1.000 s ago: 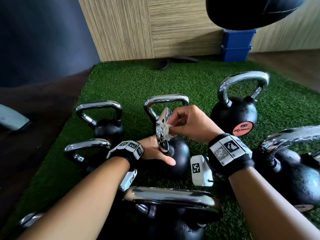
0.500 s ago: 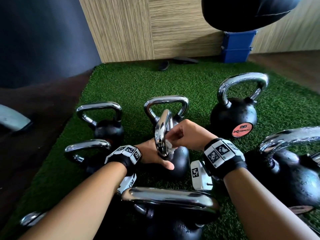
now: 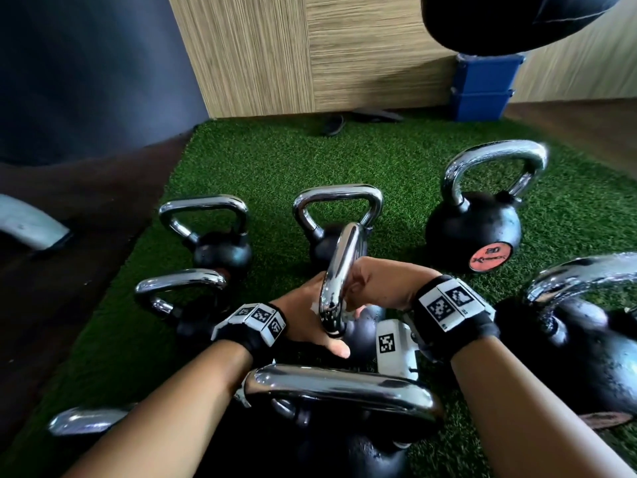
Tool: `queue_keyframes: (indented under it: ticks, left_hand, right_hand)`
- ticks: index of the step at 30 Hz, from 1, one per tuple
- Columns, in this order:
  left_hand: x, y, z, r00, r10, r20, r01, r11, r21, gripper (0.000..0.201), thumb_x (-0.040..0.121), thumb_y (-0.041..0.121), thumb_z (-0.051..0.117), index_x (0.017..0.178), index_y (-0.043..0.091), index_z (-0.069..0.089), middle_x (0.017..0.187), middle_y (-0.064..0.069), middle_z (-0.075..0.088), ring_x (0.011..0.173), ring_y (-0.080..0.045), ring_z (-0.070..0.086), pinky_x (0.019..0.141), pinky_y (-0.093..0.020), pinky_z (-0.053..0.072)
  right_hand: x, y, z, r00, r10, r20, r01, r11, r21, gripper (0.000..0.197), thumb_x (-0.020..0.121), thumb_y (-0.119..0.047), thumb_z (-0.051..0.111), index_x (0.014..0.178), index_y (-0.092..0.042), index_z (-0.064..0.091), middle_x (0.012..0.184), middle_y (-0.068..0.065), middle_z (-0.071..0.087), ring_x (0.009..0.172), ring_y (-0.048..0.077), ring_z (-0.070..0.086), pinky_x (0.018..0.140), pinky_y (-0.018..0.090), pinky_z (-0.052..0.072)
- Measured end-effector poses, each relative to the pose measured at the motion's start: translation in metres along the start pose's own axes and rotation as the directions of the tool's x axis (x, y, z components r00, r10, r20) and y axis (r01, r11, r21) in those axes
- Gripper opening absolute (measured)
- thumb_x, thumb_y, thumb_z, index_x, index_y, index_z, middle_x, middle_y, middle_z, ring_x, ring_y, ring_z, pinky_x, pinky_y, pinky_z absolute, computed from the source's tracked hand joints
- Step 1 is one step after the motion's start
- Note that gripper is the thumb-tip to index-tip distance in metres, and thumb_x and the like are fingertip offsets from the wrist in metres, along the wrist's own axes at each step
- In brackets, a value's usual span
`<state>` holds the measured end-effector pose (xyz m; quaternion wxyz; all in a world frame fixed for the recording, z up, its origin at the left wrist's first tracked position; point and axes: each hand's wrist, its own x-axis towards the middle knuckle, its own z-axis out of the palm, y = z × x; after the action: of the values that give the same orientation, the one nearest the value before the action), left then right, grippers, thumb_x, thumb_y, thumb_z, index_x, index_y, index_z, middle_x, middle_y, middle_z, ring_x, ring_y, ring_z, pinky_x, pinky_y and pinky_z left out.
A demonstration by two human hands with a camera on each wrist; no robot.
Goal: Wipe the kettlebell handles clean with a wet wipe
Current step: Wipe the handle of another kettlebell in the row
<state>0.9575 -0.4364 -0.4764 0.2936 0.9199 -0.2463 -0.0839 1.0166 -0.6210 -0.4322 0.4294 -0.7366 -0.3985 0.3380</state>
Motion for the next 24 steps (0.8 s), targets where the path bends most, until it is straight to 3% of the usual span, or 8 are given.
queue_keyframes:
  ticks: [3, 6, 8, 10, 12, 16, 20, 24]
  left_hand:
    - [0.002, 0.005, -0.003, 0.999, 0.012, 0.041, -0.017, 0.992, 0.128, 0.044, 0.070, 0.036, 0.094, 0.099, 0.012, 0.071, 0.099, 0.016, 0.059, 0.101, -0.009, 0.048, 0.097, -0.006, 0.034]
    - [0.002, 0.005, 0.000, 0.992, 0.122, 0.043, -0.129, 0.961, 0.246, 0.049, 0.072, 0.048, 0.087, 0.089, 0.005, 0.073, 0.091, -0.004, 0.061, 0.087, -0.004, 0.036, 0.083, -0.018, 0.032]
    - [0.001, 0.006, -0.001, 0.987, 0.161, -0.011, -0.156, 0.972, 0.175, 0.056, 0.067, 0.056, 0.078, 0.086, 0.004, 0.071, 0.090, -0.006, 0.063, 0.082, -0.004, 0.040, 0.080, -0.021, 0.035]
    - [0.002, 0.009, -0.003, 0.975, 0.219, -0.043, -0.217, 0.975, 0.043, 0.053, 0.065, 0.052, 0.077, 0.106, 0.020, 0.067, 0.113, 0.012, 0.062, 0.100, 0.007, 0.049, 0.093, -0.024, 0.044]
    - [0.005, 0.009, 0.000, 0.966, 0.258, -0.006, -0.258, 0.965, -0.039, 0.077, 0.066, 0.041, 0.087, 0.135, 0.034, 0.052, 0.146, 0.026, 0.043, 0.132, 0.007, 0.041, 0.115, -0.025, 0.037]
    - [0.010, 0.003, 0.001, 0.994, -0.004, 0.112, 0.009, 0.999, -0.042, 0.124, 0.050, 0.064, 0.090, 0.154, 0.015, 0.041, 0.161, -0.010, 0.033, 0.149, -0.032, 0.034, 0.123, -0.041, 0.030]
    - [0.004, -0.003, 0.003, 0.999, 0.007, 0.042, -0.004, 0.997, -0.073, 0.085, 0.058, 0.033, 0.097, 0.134, 0.032, 0.059, 0.153, -0.005, 0.047, 0.144, -0.034, 0.039, 0.120, -0.051, 0.032]
    - [0.007, -0.002, 0.004, 0.999, -0.025, 0.035, 0.028, 0.996, -0.080, 0.097, 0.055, 0.030, 0.101, 0.141, 0.024, 0.056, 0.154, -0.006, 0.046, 0.147, -0.030, 0.036, 0.122, -0.047, 0.029]
  right_hand:
    - [-0.001, 0.008, 0.002, 0.999, -0.041, 0.003, 0.040, 0.988, 0.149, 0.022, 0.088, 0.014, 0.062, 0.105, 0.004, 0.072, 0.103, 0.021, 0.073, 0.089, 0.026, 0.066, 0.087, 0.039, 0.054]
    - [-0.003, 0.019, 0.006, 0.996, -0.080, 0.026, 0.062, 0.911, 0.408, 0.019, 0.092, 0.011, 0.056, 0.097, 0.001, 0.071, 0.087, 0.009, 0.075, 0.073, 0.016, 0.068, 0.072, 0.024, 0.057]
    - [-0.001, 0.026, 0.008, 0.997, -0.081, 0.000, 0.067, 0.822, 0.566, 0.019, 0.093, 0.012, 0.054, 0.098, 0.003, 0.070, 0.085, 0.011, 0.074, 0.070, 0.027, 0.067, 0.060, 0.031, 0.056]
    - [0.002, 0.029, 0.013, 0.997, -0.068, -0.045, 0.081, 0.734, 0.674, 0.017, 0.087, 0.004, 0.063, 0.099, 0.000, 0.075, 0.090, 0.015, 0.074, 0.078, 0.033, 0.066, 0.071, 0.036, 0.057]
    - [0.003, 0.033, 0.017, 0.993, -0.107, -0.048, 0.107, 0.649, 0.753, 0.022, 0.081, -0.005, 0.069, 0.101, -0.004, 0.076, 0.094, 0.012, 0.076, 0.082, 0.023, 0.073, 0.080, 0.030, 0.059]
    - [0.002, 0.037, 0.020, 0.986, -0.165, -0.025, 0.120, 0.600, 0.791, 0.035, 0.080, -0.003, 0.069, 0.114, 0.005, 0.067, 0.099, 0.016, 0.075, 0.087, 0.024, 0.073, 0.086, 0.034, 0.058]
    - [0.005, 0.035, 0.017, 0.985, -0.063, -0.158, 0.169, 0.469, 0.867, 0.048, 0.084, 0.005, 0.061, 0.128, 0.019, 0.049, 0.102, 0.020, 0.072, 0.088, 0.026, 0.073, 0.087, 0.034, 0.058]
    - [0.004, 0.033, 0.014, 0.977, 0.022, -0.213, 0.182, 0.440, 0.879, 0.049, 0.081, 0.015, 0.054, 0.130, 0.013, 0.048, 0.101, 0.022, 0.069, 0.087, 0.031, 0.071, 0.084, 0.036, 0.060]
